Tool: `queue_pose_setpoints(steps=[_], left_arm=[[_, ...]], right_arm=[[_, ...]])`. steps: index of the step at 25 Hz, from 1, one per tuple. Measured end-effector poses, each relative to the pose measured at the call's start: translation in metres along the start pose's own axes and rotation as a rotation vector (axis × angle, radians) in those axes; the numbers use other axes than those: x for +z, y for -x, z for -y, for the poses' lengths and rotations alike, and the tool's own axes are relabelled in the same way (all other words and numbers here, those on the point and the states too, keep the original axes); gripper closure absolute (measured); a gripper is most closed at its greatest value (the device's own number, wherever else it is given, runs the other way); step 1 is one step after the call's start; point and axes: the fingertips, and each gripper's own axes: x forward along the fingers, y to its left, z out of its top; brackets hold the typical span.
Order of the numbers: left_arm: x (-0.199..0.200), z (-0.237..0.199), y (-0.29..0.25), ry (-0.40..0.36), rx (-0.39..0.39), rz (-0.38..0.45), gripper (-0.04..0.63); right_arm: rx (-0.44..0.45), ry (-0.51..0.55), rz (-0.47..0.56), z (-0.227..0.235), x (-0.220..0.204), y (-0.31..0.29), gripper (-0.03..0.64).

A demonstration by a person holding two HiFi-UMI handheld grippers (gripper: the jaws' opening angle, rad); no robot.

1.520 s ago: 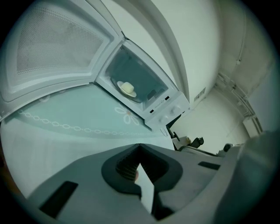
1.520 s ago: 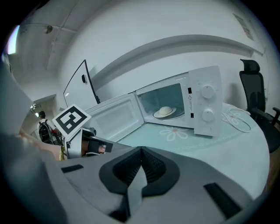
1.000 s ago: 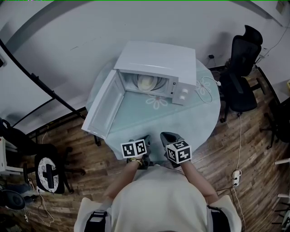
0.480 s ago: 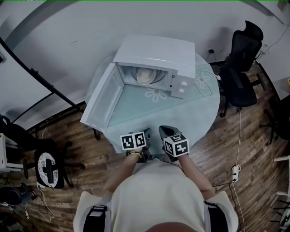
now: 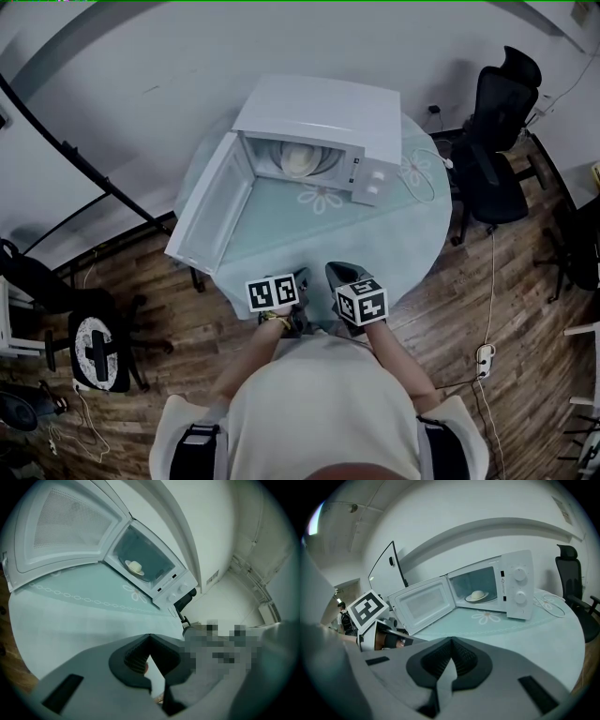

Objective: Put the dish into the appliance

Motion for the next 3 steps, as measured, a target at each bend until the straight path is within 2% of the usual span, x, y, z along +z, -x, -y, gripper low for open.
queue_pose_setpoints(steps=[3], left_arm=[[-0.0038, -0.0038, 0.0027, 0.005, 0.001, -0.008, 0.586]], right_arm=[[-0.001, -0.003, -0.001, -0.0043, -0.0040, 0.0001, 0.611]])
